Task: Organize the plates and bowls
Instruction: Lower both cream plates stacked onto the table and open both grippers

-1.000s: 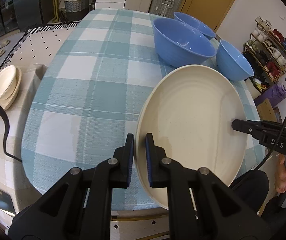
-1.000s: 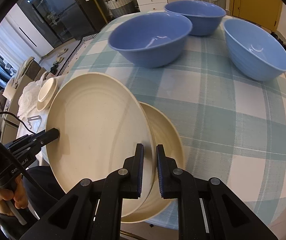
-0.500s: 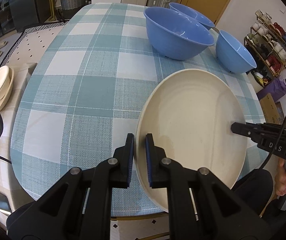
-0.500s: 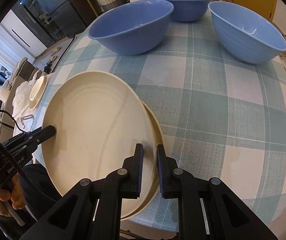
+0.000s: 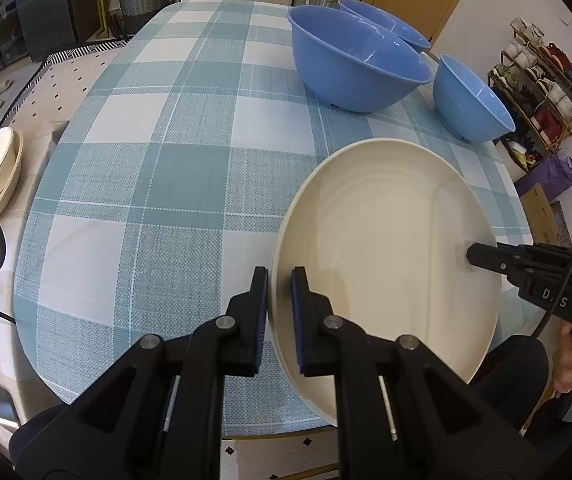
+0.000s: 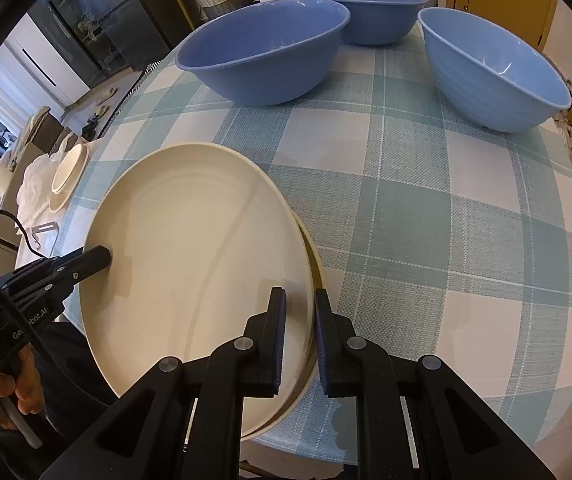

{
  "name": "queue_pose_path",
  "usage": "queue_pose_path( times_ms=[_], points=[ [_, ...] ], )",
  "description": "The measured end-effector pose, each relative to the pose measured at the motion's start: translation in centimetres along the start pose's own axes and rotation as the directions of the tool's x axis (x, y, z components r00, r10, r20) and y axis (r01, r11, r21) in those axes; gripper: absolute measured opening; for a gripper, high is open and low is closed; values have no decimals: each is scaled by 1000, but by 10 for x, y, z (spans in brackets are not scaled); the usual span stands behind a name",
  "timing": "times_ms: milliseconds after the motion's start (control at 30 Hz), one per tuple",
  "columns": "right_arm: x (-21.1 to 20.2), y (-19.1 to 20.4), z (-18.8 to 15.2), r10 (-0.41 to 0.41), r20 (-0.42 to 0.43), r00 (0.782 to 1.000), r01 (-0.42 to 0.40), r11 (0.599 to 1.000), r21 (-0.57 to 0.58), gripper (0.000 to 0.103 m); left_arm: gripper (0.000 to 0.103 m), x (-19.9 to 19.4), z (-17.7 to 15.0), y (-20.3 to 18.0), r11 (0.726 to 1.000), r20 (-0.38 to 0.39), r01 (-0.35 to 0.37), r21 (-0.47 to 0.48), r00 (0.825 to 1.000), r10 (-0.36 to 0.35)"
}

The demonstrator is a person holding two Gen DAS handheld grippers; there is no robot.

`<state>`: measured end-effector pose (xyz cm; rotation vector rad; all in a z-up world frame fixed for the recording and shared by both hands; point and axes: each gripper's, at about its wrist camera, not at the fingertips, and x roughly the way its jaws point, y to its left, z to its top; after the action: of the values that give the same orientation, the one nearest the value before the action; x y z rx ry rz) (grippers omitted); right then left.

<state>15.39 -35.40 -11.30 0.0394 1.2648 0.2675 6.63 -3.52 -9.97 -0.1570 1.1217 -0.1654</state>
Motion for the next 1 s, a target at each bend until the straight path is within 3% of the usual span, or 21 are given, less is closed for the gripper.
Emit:
queue_pose_path(
  times_ms=[67,167,300,467,533,633,700,800,900,1000],
  points=[
    [-3,2,0,-76,13,997,77,997,-25,13,7,2,0,-1,1000,-8,-4,6,1000,4],
    [-6,-2,-1,-32,4,999,32,999,-6,13,5,4,-1,-2,1000,-6,-15,7,1000,15],
    [-7,-8,-3,-46,3,999,46,999,5,13,5,4,-1,-2,1000,-10,-16,3,1000,16],
    [-9,-14,-7,-44,5,999,43,999,15,13,16,2,1,1,999,-10,-39,-13,999,39],
    [-10,-15,-8,-42,9,999,42,999,13,14,28,0,3,7,999,-12,-3,-47,1000,2],
    [-14,-15,-9,-65,24,998,65,998,2,25,52,-6,6,14,997,8,16,-74,1000,-15],
    [-19,-18,-9,-53,44,998,53,999,6,41,59,-11,8,17,997,22,13,-81,1000,-11],
    [-27,-23,-9,-44,78,996,43,999,18,58,68,-17,10,22,996,40,-4,-86,999,7],
    [-36,-26,-7,-41,119,992,38,999,21,73,74,-22,13,21,997,65,27,-71,998,-23],
    [-46,-29,-3,-56,179,982,51,998,31,84,76,-25,18,22,997,75,30,-73,997,-25]
  ],
)
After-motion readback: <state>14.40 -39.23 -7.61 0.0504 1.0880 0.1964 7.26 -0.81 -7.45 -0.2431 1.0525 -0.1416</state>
